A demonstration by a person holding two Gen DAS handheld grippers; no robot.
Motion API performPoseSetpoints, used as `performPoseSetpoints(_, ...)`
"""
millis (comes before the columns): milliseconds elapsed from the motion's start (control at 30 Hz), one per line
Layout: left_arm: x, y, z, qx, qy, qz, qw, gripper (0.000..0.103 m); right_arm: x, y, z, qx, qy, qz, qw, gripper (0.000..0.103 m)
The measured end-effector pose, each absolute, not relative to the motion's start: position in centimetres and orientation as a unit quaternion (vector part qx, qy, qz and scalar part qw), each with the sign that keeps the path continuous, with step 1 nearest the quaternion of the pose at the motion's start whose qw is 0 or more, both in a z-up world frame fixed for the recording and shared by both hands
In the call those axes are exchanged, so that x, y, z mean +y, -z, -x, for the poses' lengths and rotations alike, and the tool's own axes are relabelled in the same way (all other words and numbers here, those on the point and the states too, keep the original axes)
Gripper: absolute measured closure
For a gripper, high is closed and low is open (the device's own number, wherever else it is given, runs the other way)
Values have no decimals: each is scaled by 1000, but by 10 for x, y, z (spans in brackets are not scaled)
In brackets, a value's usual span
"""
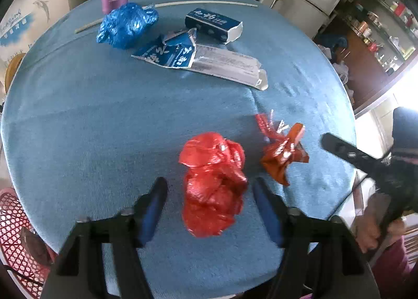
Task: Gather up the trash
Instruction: 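Grasp the red bag with the left tool while the right tool holds the orange wrapper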
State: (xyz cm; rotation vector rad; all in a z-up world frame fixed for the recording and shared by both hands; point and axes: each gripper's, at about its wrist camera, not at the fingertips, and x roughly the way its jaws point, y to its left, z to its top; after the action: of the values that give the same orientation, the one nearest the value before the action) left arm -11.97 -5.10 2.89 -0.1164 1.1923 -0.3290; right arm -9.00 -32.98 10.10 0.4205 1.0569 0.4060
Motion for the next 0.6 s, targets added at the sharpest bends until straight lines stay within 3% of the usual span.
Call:
performPoseSetpoints(33, -50, -26, 119, 562, 154, 56, 811, 55, -331, -102, 89, 502, -197, -208, 816, 41)
performPoseSetpoints(300, -37, -44, 129, 526, 147, 55, 836, 56, -304, -90, 85, 566, -219, -269, 748, 41)
performPoseSetpoints(600, -16, -70, 150, 491, 111, 62, 862, 56, -257, -88, 56, 592, -153, -221, 760, 41)
